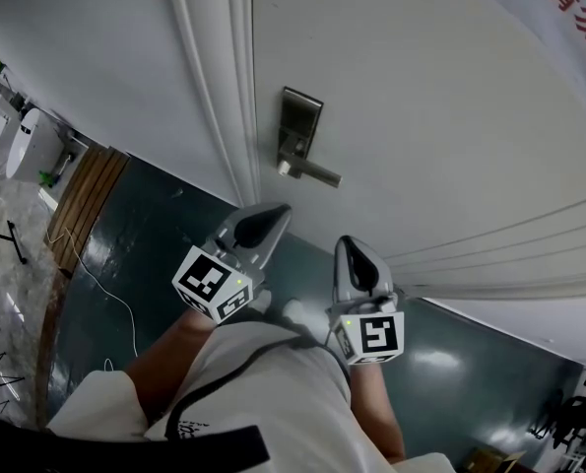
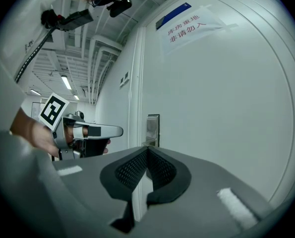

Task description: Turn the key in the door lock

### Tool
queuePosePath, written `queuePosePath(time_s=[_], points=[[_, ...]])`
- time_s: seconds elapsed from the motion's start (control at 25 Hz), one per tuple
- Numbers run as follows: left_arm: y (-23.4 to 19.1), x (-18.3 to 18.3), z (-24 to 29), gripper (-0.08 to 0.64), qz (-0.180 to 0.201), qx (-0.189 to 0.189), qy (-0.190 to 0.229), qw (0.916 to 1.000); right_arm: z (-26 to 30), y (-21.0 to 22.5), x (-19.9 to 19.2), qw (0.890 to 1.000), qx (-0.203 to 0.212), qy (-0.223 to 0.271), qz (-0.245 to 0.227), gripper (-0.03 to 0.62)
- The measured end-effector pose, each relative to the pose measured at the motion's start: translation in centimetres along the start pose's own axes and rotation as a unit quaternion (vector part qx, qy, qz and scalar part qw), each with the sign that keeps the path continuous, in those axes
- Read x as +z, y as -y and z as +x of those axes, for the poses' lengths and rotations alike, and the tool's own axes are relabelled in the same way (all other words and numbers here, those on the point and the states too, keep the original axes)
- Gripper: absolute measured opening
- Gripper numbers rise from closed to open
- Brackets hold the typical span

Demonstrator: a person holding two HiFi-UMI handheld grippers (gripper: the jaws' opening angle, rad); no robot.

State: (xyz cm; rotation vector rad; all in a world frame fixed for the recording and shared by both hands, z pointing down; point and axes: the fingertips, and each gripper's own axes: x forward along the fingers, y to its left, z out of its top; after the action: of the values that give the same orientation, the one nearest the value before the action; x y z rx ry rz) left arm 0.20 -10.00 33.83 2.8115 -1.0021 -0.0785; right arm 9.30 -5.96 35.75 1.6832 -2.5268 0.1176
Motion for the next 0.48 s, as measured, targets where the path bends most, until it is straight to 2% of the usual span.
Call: queuePosePath(time_s=[0.48], points=[[-0.4, -1.2, 0.8, 0.003, 0.001, -0.003, -0.017, 0.9998, 0.5, 0.7, 0.0, 1.0, -0.006, 0.004, 0.003, 0.008]])
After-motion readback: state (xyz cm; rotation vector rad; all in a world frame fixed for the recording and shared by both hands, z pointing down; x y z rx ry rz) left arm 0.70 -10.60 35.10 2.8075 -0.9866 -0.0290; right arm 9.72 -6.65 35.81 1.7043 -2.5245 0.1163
